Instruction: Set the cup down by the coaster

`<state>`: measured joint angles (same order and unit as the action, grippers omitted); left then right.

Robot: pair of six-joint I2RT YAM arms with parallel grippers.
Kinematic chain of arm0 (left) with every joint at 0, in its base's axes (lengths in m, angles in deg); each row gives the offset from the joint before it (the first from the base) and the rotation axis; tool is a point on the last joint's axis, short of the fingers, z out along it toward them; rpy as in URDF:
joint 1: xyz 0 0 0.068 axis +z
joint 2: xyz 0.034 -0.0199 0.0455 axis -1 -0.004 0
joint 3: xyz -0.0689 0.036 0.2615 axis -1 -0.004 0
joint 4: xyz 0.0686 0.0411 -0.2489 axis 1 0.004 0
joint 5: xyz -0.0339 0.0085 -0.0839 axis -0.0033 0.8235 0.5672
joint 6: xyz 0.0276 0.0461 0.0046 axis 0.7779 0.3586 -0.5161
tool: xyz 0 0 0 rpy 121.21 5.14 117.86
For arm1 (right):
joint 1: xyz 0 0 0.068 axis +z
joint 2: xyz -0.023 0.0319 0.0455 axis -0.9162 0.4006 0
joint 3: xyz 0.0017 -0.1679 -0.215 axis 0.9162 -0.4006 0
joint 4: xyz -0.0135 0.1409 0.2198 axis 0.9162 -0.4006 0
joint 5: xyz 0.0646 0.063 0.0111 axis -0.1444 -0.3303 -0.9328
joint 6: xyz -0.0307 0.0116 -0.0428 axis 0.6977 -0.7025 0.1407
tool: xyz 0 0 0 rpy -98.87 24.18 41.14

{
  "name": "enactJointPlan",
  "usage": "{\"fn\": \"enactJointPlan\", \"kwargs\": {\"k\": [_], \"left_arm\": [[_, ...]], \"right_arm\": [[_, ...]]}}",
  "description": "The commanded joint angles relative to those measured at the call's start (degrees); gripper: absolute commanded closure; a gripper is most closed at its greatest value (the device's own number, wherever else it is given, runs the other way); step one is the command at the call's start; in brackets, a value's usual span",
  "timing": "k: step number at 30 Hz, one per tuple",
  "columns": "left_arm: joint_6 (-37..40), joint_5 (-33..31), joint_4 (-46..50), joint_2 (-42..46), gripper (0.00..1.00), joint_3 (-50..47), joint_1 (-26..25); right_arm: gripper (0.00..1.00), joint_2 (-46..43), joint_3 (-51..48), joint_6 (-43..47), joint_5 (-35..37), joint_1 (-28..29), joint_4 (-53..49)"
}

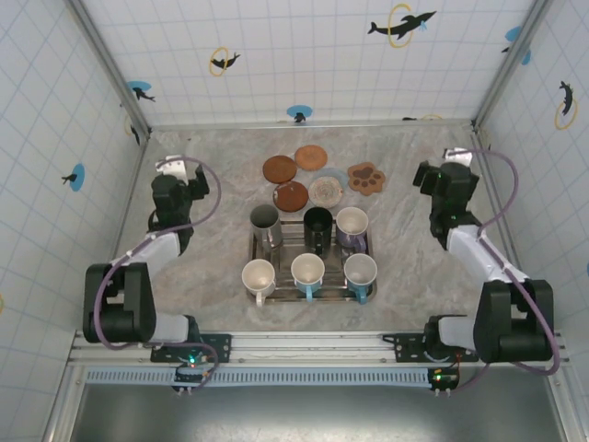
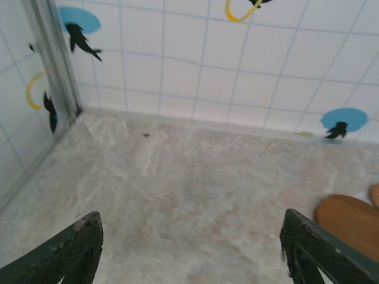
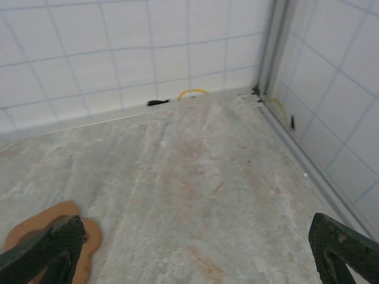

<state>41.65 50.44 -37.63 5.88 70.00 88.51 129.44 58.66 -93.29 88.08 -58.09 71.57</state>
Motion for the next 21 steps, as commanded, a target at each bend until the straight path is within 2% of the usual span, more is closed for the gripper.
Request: {"fn": "enactJointPlan", "kwargs": {"k": [1, 6, 11, 17, 21], "left_arm": [[-6.22, 2.91, 10.83, 2.32, 0.23, 3.50, -2.33], [-6.27, 1.52, 14.92, 4.09, 0.24, 7.47, -7.96], [-5.42, 0.51, 16.06, 4.95, 0.24, 9.70, -14.11], [-5.70, 1.11, 15.91, 5.80, 0.23, 10.13, -17.08], [-4.64, 0.40, 16.87, 6.91, 0.23, 10.22, -17.64]], "right_arm": [[0.00, 4.83, 8.50, -1.26, 0.17, 3.04, -15.61], [0.07, 18.57, 25.17, -0.14, 0.87, 7.37, -28.08], [0.14, 35.10, 43.41, -0.74, -2.89, 9.48, -39.95], [0.16, 49.18, 58.05, -0.56, -3.74, 12.56, -45.17], [0.17, 55.32, 63.70, -1.72, -5.61, 13.11, -46.50]]}}
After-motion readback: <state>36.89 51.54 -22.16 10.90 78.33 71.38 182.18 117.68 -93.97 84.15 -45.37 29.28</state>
